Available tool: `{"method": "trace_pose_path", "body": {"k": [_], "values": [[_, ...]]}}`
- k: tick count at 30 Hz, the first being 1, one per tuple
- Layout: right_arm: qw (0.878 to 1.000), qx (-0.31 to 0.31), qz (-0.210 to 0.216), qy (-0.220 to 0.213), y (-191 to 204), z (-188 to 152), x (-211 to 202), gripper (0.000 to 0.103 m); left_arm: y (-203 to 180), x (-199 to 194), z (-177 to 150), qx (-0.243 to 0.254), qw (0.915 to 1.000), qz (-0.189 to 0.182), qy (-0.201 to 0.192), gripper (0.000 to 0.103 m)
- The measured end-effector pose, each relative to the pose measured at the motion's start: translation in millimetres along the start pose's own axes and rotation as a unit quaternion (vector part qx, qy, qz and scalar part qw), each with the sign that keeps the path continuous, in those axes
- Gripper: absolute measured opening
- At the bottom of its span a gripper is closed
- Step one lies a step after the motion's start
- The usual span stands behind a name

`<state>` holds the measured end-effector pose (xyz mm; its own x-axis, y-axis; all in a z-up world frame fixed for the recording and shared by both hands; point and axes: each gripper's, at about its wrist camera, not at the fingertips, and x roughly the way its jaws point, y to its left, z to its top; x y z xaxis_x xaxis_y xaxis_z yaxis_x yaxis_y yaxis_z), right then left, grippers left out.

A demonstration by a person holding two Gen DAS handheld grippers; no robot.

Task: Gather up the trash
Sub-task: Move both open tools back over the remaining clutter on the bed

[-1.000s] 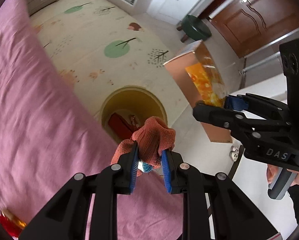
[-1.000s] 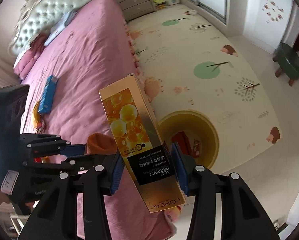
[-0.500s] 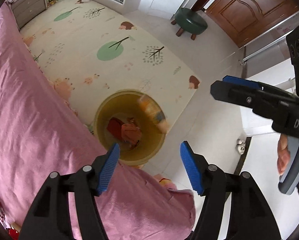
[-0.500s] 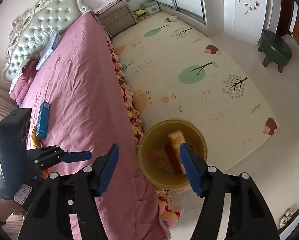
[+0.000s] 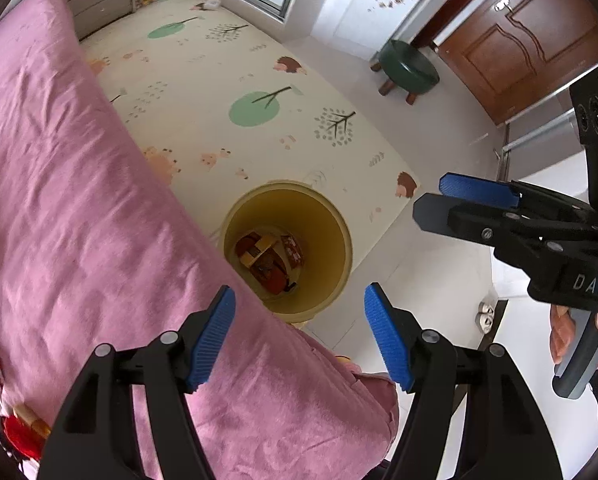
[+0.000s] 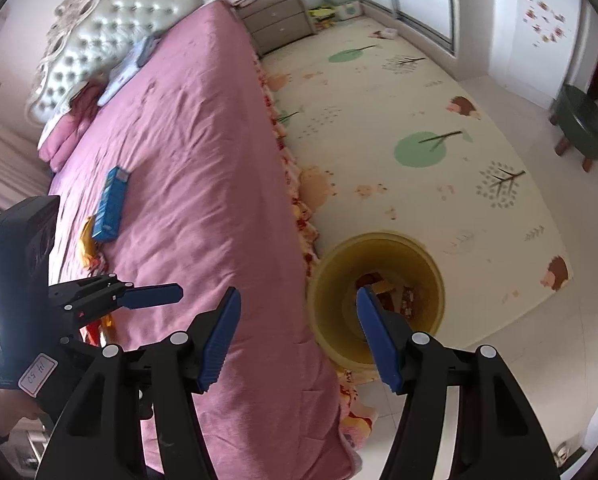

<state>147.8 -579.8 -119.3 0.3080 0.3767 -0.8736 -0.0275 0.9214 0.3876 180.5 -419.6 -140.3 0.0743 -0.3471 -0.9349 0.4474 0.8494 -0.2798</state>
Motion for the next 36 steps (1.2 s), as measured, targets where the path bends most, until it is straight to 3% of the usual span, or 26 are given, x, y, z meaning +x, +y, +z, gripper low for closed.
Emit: {"method": "trace_pose_path", "body": {"k": [9,17,26,36], "values": [[0.997,-0.067,0.031,0.033,77,-3,21,0.060,44,-29,-43,-0.058,0.9980,0.016,-0.017,0.068],[0.984,-0.149,0.061,0.072,163,-23,52,0.060,101,-60,-110,-0.125,0.9906,0.048,-0.027,0.069],[0.962,-0.231,0.096,0.108,256,-51,82,0.059,171,-96,-193,-0.230,0.9696,0.070,-0.046,0.070],[0.943,-0.283,0.113,0.133,334,-69,113,0.059,237,-128,-257,-0.313,0.9427,0.090,-0.073,0.071]]}}
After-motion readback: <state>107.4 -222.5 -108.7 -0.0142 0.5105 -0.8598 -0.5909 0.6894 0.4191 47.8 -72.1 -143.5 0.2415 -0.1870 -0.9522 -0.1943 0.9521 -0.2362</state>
